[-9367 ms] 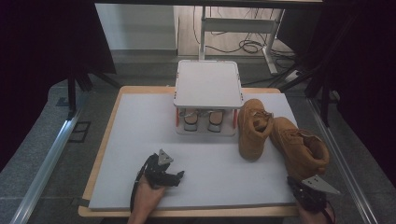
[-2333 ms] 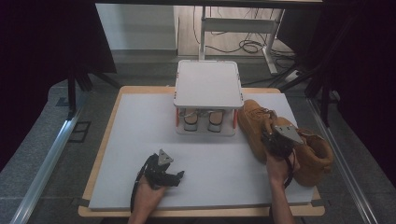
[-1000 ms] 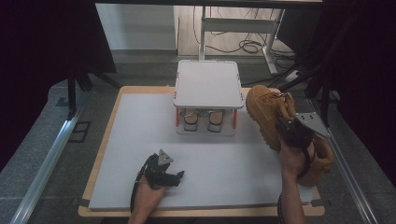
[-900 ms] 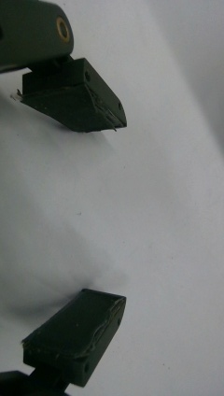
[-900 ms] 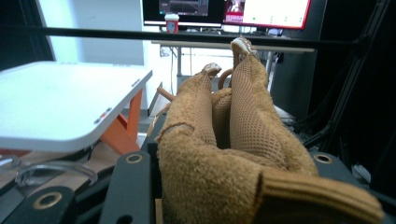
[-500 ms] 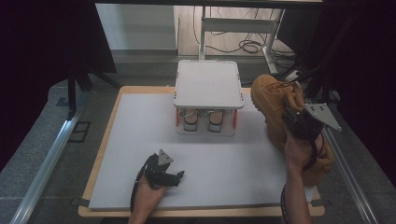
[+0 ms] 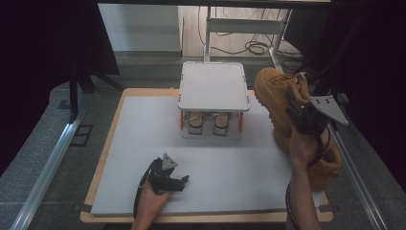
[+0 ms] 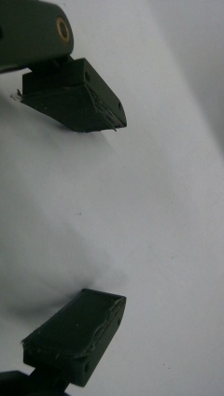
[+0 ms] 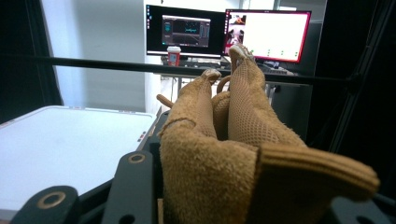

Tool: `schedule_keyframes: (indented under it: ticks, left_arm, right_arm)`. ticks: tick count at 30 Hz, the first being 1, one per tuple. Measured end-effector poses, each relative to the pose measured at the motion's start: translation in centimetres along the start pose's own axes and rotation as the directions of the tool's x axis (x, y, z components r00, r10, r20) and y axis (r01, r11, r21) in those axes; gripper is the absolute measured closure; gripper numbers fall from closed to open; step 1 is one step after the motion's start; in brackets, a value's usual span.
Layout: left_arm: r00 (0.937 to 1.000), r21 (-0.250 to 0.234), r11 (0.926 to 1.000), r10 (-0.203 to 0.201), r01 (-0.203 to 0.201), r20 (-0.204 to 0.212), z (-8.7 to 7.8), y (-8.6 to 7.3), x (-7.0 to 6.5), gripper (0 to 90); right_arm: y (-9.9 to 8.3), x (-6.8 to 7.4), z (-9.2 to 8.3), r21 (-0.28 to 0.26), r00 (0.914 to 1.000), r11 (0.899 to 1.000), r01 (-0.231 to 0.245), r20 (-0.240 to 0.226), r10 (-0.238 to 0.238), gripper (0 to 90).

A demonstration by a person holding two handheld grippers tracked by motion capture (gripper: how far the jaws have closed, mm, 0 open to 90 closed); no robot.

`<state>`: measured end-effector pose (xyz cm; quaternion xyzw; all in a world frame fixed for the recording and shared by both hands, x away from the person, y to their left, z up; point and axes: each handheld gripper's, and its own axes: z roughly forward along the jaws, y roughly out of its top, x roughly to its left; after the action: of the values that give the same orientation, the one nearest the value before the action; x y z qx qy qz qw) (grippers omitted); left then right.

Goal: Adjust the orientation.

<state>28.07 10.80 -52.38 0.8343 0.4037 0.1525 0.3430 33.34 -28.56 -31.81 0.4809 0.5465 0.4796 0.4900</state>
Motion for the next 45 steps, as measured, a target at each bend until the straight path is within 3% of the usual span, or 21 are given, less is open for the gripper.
schedule_keyframes:
  ticks: [15, 45]
  left_arm:
    - [1.0, 0.001, 1.0, 0.001, -0.001, 0.001, 0.0, 0.0, 0.0, 13.3]
    - [1.0, -0.003, 1.0, 0.004, -0.004, 0.001, 0.0, 0.0, 0.0, 13.5]
  right_arm:
    - [1.4, 1.9, 1.1, -0.021, 0.9992, 1.0, 0.016, -0.038, -0.017, 56.9]
    - [2.6, 9.9, 5.0, -0.035, 0.9846, 0.999, 0.024, -0.172, -0.03, 57.0]
